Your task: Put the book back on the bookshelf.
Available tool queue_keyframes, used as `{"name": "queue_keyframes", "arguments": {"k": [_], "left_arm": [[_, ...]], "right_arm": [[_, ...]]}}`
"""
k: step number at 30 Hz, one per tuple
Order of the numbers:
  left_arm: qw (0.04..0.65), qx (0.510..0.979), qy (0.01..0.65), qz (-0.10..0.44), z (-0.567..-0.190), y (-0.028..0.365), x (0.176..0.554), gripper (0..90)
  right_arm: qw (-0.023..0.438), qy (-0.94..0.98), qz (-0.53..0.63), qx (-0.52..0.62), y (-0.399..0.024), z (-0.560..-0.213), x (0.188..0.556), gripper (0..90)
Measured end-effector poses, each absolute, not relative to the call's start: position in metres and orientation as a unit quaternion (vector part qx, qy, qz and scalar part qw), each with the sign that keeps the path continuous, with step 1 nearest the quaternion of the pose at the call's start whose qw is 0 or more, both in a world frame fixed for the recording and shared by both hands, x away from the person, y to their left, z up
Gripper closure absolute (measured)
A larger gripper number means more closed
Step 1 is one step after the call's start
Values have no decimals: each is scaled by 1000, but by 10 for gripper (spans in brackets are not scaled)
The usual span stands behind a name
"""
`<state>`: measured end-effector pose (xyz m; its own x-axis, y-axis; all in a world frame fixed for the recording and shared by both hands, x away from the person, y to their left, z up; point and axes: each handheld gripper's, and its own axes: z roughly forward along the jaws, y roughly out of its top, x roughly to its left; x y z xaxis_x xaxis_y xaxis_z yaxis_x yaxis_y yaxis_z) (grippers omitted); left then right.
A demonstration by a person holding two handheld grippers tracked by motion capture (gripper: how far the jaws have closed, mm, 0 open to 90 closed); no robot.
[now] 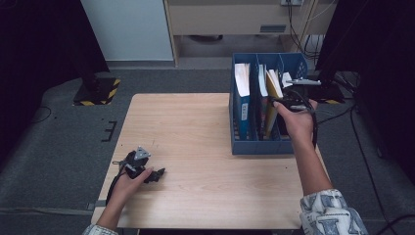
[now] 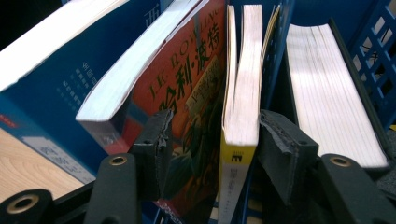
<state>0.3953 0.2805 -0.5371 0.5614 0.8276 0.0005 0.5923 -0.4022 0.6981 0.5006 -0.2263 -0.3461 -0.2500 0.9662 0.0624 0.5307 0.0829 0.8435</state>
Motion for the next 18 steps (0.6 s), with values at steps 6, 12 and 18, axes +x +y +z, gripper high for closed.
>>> {"name": "queue_keyframes", "arguments": {"k": [6,12,18], "left_arm": [[333,818,434,177,-537,281,395,0],[332,819,434,176,-537,281,395,0],[331,819,434,176,-537,281,395,0]], "right_arm": [[267,681,403,550,-229,-349,490,414],[259,681,407,551,-230,-354,479,344],[246,687,410,547,-227,-358,469,264]]}}
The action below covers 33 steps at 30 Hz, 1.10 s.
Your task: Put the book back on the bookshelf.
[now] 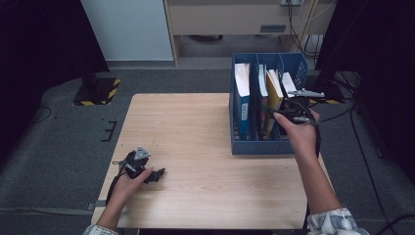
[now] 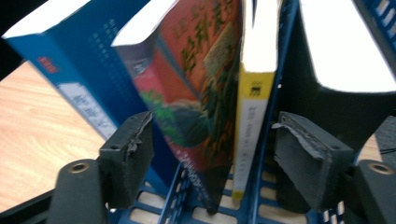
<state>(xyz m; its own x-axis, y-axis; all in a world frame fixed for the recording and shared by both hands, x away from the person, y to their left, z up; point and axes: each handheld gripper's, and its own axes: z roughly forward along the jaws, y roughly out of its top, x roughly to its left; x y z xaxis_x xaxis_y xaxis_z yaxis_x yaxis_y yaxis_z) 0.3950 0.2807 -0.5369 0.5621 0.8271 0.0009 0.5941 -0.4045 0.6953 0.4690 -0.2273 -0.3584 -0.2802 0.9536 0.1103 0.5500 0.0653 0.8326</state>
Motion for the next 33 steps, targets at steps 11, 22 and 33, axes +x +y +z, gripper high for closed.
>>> {"name": "queue_keyframes", "arguments": {"k": [11,22,33], "left_arm": [[331,819,434,176,-537,281,395,0],[331,819,434,176,-537,281,395,0],[331,819,434,176,-537,281,395,0]], "right_arm": [[235,703,416,526,-219,-369,448,191],[219,706,419,527,-214,-385,430,148],[204,708,423,527,-213,-403,414,129]]}}
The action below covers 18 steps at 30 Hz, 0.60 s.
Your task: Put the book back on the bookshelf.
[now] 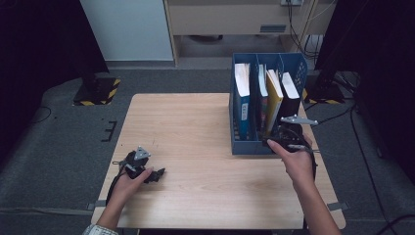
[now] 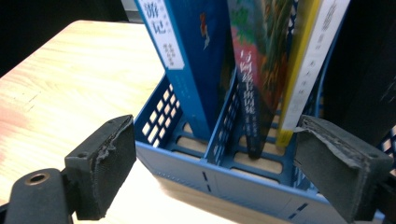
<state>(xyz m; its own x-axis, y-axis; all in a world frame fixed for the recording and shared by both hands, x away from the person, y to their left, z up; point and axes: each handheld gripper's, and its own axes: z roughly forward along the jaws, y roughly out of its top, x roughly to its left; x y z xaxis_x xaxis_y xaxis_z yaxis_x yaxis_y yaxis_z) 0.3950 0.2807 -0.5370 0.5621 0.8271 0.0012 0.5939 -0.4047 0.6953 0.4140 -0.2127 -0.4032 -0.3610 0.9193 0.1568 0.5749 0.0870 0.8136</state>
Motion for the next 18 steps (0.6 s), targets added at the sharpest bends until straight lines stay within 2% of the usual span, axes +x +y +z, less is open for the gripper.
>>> {"name": "queue_keyframes", "arguments": {"k": [8,18], "left_arm": [[331,819,433,176,-537,281,395,0],[331,819,433,176,-537,281,395,0]], "right_arm": [[201,715,419,523,-209,-413,408,72],[202,717,419,520,-201,-418,403,64]]}}
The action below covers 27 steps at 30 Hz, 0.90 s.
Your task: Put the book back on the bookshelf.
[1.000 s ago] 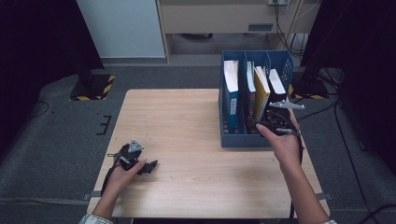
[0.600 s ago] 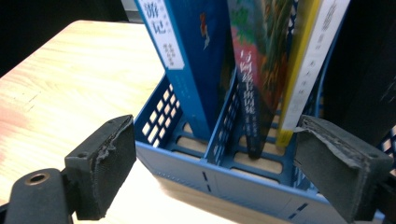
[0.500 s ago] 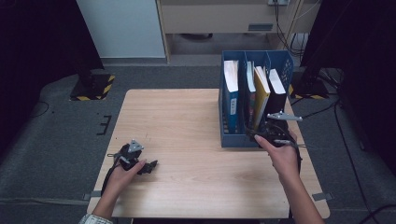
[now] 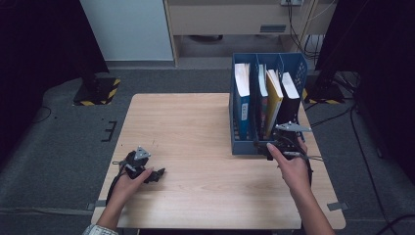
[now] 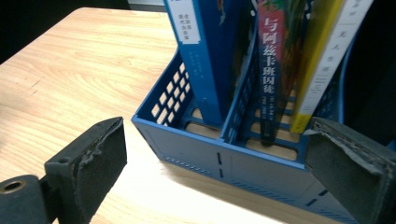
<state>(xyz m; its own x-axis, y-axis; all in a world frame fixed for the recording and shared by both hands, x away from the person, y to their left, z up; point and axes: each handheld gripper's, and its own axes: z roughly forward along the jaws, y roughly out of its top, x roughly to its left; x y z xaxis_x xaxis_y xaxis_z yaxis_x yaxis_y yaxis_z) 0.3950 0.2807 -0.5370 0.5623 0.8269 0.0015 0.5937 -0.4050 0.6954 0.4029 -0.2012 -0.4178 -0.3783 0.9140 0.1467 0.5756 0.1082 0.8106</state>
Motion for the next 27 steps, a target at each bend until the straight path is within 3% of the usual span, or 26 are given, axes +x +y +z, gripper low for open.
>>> {"name": "queue_keyframes", "arguments": {"k": [27], "left_arm": [[331,820,433,176,-537,280,395,0]], "right_arm": [[176,760,420,463,-148,-433,375,64]]}}
